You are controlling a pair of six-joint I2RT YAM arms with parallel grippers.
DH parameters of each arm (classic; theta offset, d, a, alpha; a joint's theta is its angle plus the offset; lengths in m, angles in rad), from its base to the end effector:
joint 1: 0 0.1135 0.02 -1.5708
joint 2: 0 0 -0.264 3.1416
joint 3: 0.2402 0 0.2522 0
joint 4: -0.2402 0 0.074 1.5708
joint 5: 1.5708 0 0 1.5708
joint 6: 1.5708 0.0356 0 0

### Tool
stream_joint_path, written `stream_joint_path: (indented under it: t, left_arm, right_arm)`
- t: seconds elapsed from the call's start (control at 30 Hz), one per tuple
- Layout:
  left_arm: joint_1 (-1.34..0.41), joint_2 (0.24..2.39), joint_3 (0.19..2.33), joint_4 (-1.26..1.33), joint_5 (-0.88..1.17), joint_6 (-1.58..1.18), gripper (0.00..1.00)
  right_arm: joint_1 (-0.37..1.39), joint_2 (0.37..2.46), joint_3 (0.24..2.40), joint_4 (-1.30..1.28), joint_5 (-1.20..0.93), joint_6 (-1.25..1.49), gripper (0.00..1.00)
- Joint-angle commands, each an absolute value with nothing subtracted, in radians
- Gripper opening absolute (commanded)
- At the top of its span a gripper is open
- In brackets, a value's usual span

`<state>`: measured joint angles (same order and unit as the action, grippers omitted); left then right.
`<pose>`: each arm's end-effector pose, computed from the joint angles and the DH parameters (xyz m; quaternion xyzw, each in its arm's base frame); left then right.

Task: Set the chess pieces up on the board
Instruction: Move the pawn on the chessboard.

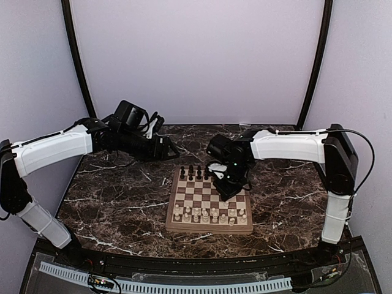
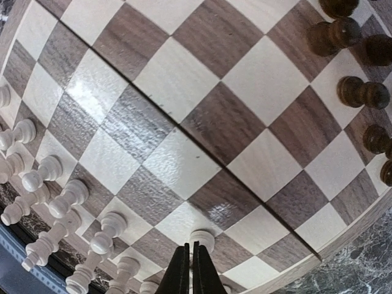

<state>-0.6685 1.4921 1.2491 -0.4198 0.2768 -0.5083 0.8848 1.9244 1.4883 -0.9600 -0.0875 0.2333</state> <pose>0.2583 -0.2164 0.3094 0.1315 0.8824 -0.3442 0.2925 0.2369 0.2943 0.2043 -0.3221 0.9417 0.0832 0.0508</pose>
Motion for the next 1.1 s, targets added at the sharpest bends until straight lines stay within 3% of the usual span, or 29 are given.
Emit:
stream_joint_path:
  t: [0.0,0.3,1.07]
  left_arm:
    - [-0.667,1.448,1.225,-0.416,0.291,-0.516,0.81]
    - [-0.667,1.444,1.22,-0.414,0.305,-0.521,0.8]
    - [-0.666,1.44,1.209,-0.412,0.327,-0.536,0.76]
  right_arm:
    - [0.917,1.902,1.516,-0.988,-0.096,0.255,0.05]
    - [0.913,1.868,1.525,-0.989,-0.044,0.266,0.11]
    - [0.841,1.92,1.44,-0.914,-0.084,0.21,0.04]
